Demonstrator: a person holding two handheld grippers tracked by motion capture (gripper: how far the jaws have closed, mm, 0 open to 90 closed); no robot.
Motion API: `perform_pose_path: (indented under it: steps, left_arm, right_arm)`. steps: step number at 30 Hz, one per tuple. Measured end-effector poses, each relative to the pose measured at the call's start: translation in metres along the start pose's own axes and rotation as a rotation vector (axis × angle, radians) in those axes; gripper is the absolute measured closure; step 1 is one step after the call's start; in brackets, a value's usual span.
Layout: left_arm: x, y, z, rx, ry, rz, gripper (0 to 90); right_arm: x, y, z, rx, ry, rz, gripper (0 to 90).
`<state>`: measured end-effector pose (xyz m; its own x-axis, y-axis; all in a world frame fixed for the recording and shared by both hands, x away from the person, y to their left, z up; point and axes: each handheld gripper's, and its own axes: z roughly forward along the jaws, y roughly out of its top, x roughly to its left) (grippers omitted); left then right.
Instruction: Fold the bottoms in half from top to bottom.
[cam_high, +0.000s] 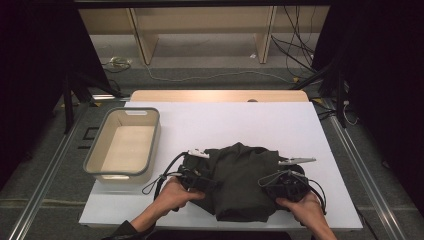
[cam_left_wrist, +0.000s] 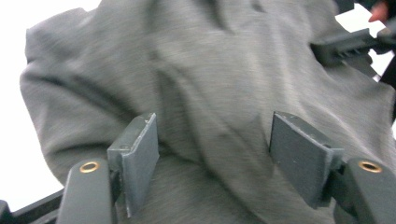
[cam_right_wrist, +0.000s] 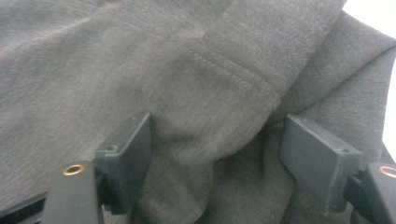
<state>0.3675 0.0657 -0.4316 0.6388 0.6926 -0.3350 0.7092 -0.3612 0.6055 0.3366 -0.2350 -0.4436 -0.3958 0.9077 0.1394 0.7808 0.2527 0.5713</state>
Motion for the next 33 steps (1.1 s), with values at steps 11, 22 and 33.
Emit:
perform_pose_path:
  steps: [11,22,33]
  left_arm:
    - [0.009,0.008,0.022,0.056,-0.098,-0.097,44.9]
    - [0.008,0.022,0.005,-0.029,-0.127,-0.069,81.9]
    - [0.014,0.04,0.012,-0.14,-0.125,-0.037,84.1]
  right_arm:
    - [-0.006,0.011,0.017,0.034,0.061,0.054,30.7]
    - [-0.014,0.025,0.006,-0.051,0.119,0.07,81.1]
    - [-0.024,0.057,-0.006,-0.143,0.063,0.035,84.9]
